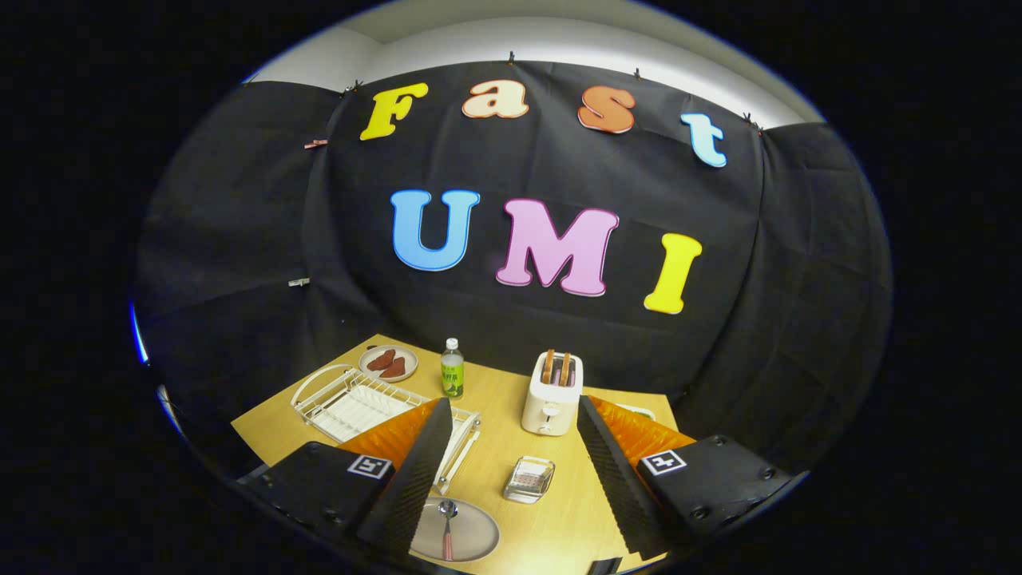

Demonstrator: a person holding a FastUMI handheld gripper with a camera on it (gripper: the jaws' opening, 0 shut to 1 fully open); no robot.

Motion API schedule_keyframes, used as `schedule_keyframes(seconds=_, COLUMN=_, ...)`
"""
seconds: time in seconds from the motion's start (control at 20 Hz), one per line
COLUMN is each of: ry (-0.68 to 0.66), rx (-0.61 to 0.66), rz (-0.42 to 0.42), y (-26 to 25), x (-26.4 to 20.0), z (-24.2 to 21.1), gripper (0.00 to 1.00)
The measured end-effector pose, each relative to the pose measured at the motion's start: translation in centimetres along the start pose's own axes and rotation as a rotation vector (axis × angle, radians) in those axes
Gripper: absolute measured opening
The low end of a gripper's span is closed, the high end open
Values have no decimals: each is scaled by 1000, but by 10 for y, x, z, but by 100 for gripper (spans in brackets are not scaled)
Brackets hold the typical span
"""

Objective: Take the plate from the dish rack, then take the spoon from the basket and place it into the plate.

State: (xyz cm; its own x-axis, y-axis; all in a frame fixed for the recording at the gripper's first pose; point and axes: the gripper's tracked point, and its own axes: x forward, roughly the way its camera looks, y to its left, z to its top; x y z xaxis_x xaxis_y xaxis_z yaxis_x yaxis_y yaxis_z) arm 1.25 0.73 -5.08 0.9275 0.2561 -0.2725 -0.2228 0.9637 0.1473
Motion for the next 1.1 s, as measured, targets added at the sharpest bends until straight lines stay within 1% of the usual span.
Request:
schedule_keyframes(seconds=0.15, ry=-73, rx=14, rz=-30, y=-10, x=-12, z=30, gripper=98)
schedule_keyframes(seconds=0.3, ry=-154, rx=23, rz=-95, y=-30, x=-23, z=58, gripper=98)
schedule_keyframes(seconds=0.4, ry=-188, rx=16, rz=-124, y=-38, x=-27, z=67, gripper=98)
schedule_keyframes(seconds=0.7, ry=-189, rx=38, rz=-153, y=-50, x=-31, z=63, gripper=98)
schedule_keyframes(seconds=1.1, ry=-176, rx=17, rz=-142, y=-45, x=-27, z=61, gripper=98)
